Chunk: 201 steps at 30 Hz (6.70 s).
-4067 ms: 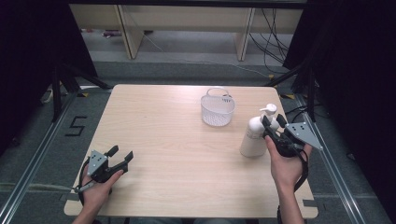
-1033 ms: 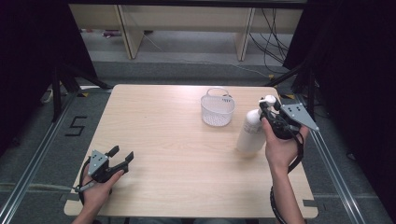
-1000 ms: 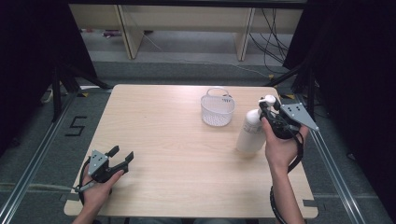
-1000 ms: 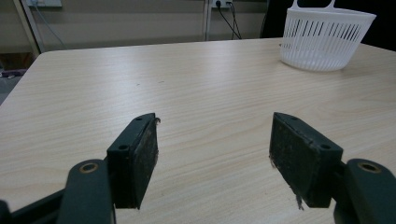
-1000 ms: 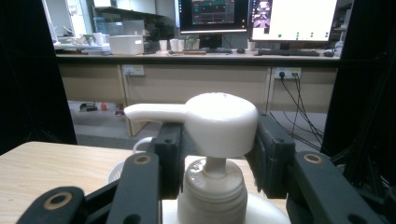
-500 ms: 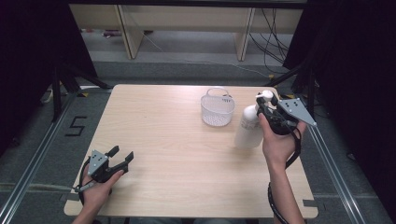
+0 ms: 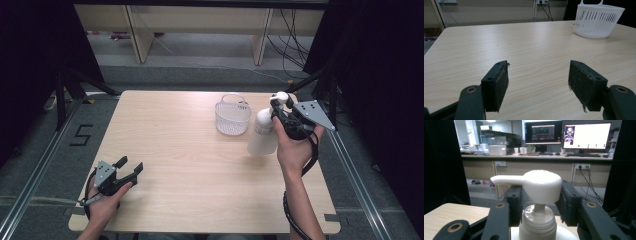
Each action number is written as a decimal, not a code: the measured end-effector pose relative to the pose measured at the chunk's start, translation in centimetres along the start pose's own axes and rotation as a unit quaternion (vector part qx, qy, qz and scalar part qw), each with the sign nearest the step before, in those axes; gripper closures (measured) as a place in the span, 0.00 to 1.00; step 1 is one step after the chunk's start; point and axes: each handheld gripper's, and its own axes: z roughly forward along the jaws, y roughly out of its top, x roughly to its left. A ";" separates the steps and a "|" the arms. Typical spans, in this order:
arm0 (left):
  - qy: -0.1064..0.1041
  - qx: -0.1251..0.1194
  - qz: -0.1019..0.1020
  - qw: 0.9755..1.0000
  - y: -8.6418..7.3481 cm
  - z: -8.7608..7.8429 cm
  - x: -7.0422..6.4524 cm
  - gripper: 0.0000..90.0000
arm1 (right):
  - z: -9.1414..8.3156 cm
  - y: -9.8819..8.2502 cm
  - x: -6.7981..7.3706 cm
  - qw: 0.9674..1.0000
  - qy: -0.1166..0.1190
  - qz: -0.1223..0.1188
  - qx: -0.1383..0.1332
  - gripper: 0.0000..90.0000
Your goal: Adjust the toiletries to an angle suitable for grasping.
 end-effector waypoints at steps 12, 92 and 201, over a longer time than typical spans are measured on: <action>-0.002 -0.003 0.000 1.000 0.0 0.0 0.0 0.35 | 0.6 0.4 0.5 1.000 0.003 -0.002 -0.005 0.67; -0.003 0.000 -0.004 1.000 0.0 0.0 0.1 0.35 | 4.6 3.5 2.6 0.999 0.012 0.001 -0.041 0.67; -0.004 -0.009 -0.010 1.000 -0.1 0.0 0.2 0.35 | 11.9 6.1 5.0 0.999 0.023 0.016 -0.032 0.67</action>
